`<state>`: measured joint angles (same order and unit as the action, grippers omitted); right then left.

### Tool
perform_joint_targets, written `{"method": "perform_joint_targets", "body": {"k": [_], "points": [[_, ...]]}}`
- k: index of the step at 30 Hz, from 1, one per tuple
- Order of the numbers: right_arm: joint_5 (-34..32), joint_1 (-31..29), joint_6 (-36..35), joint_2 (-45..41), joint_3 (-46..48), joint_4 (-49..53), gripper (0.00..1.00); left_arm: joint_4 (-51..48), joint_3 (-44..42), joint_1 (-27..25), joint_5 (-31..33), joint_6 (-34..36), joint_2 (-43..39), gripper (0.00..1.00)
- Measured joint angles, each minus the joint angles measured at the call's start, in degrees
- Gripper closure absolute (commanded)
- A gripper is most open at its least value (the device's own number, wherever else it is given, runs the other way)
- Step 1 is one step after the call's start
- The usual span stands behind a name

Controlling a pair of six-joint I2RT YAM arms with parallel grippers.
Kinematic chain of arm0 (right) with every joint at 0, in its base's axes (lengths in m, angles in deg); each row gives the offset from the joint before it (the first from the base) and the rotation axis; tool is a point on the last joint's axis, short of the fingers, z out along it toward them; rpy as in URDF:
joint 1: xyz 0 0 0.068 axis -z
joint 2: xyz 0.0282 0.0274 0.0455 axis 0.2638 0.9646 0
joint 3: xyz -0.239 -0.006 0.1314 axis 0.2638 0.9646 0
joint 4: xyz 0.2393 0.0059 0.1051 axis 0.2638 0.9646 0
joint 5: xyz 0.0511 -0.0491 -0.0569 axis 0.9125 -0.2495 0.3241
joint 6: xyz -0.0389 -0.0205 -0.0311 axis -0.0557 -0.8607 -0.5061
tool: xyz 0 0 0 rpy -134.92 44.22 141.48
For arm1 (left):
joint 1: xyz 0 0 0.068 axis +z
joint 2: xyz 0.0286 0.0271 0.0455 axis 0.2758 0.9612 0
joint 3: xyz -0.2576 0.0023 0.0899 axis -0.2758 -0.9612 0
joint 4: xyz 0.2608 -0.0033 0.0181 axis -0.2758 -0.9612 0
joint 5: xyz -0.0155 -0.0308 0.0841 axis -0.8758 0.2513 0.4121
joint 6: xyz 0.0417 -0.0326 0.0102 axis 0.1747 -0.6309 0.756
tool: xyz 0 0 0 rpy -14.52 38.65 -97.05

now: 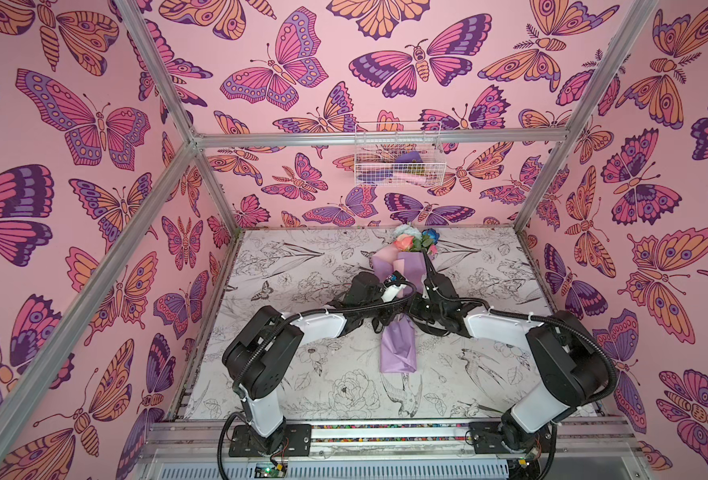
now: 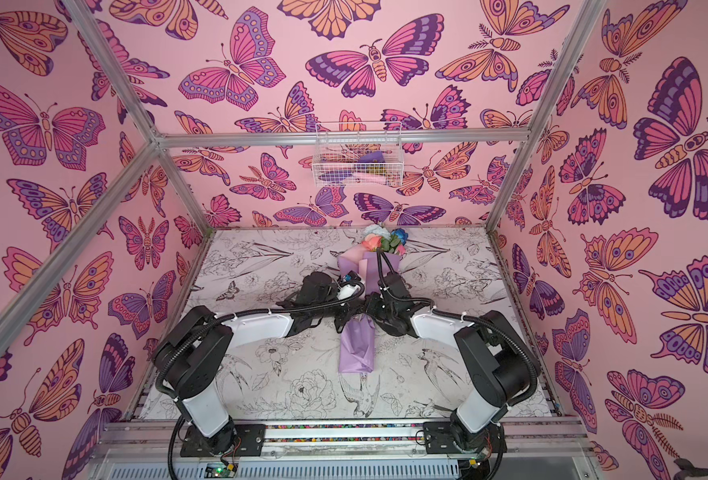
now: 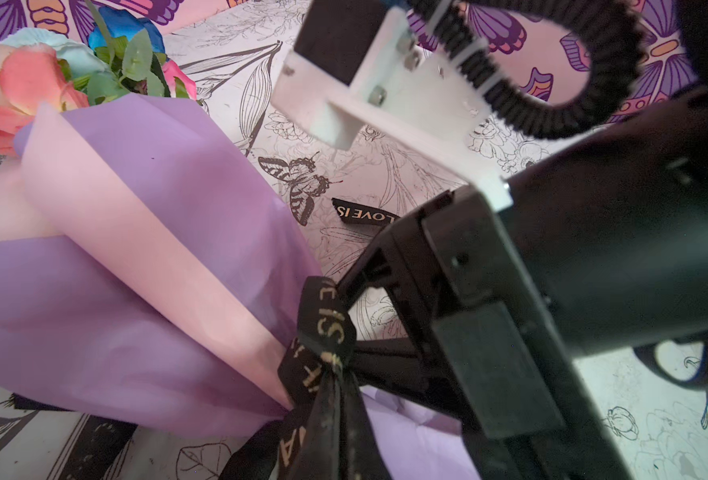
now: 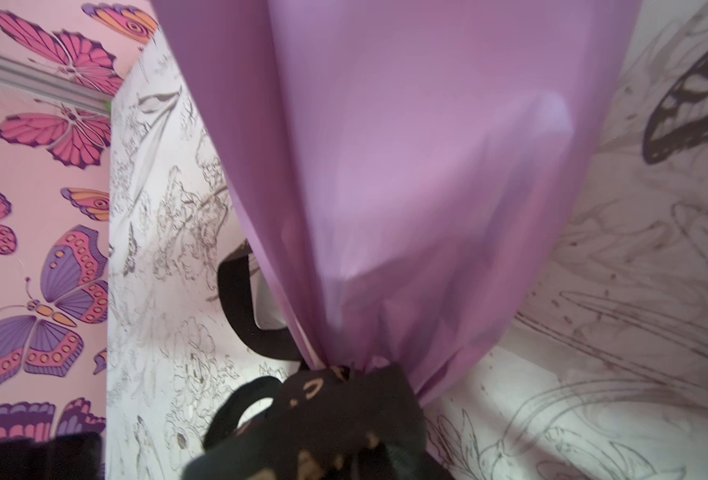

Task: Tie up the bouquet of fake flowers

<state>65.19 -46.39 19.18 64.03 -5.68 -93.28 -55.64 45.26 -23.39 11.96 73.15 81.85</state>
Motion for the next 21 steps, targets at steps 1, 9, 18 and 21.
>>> {"method": "perform_joint_targets", "body": {"k": [1, 9, 18, 21], "points": [[-0.02, 0.07, 0.17, 0.0, 0.0, -0.46, 1.0, 0.0, -0.11, 0.0, -0.35, -0.15, 0.0, 1.0], [-0.15, 0.11, 1.2, 0.2, 0.0, -2.27, 1.0, -0.07, -0.39, -0.04, -2.93, -1.88, 0.2, 1.0], [0.07, 0.15, 1.42, 1.18, 0.17, -2.91, 0.96, -2.19, -0.15, -0.04, -3.5, -2.54, 4.33, 1.0], [0.04, 0.15, 1.4, 1.18, 0.66, -2.86, 0.92, -3.02, -0.15, -0.04, -3.32, -2.51, 4.66, 1.0]]}}
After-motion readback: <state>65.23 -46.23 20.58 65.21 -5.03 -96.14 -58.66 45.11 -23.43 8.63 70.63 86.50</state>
